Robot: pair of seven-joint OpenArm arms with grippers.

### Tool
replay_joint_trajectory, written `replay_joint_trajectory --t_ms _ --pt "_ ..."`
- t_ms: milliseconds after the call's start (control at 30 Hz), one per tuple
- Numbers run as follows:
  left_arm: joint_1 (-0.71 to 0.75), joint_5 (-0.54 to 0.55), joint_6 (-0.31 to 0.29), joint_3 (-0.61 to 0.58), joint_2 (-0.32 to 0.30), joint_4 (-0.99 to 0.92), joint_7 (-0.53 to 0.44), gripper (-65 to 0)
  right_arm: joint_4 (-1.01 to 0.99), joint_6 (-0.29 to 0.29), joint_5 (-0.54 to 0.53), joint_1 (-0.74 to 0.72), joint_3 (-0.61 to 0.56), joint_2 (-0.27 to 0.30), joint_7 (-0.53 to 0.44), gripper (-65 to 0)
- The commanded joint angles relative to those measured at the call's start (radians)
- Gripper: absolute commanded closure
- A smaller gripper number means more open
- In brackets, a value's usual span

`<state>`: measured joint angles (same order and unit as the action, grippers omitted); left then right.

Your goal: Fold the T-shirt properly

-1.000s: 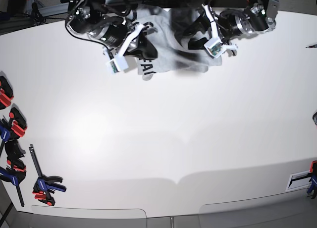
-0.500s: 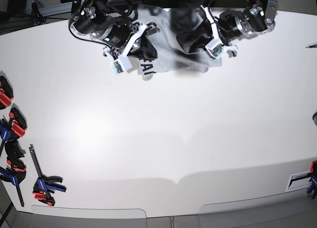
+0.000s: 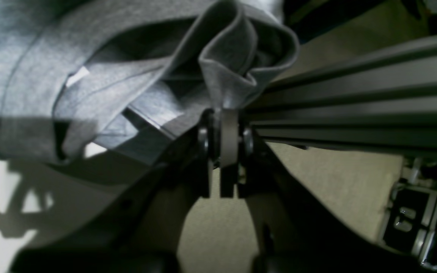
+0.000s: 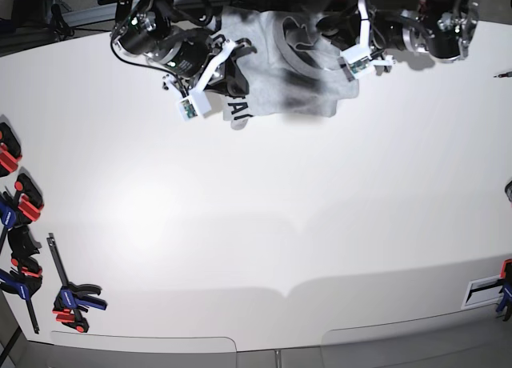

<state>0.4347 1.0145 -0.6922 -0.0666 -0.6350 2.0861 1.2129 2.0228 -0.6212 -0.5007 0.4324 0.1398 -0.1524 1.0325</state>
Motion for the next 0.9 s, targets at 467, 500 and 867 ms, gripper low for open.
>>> replay_joint_trajectory --t_ms 467,500,867 --pt "-0.003 -0.179 -0.006 0.008 -0.069 0.036 0.051 0.0 0.019 0.002 -0.022 -0.003 -0.001 -0.005 -0.023 0.0" --pt "-0.003 -0.191 -0.006 0.008 -0.069 0.036 0.04 0.0 0.019 0.001 -0.022 -0.002 -0.001 -0.005 -0.023 0.0" --pt "-0.008 -0.557 0.246 0.058 -0.065 0.036 -0.172 -27.1 0.019 0.002 -0.026 -0.003 -0.001 -0.005 -0.024 0.0"
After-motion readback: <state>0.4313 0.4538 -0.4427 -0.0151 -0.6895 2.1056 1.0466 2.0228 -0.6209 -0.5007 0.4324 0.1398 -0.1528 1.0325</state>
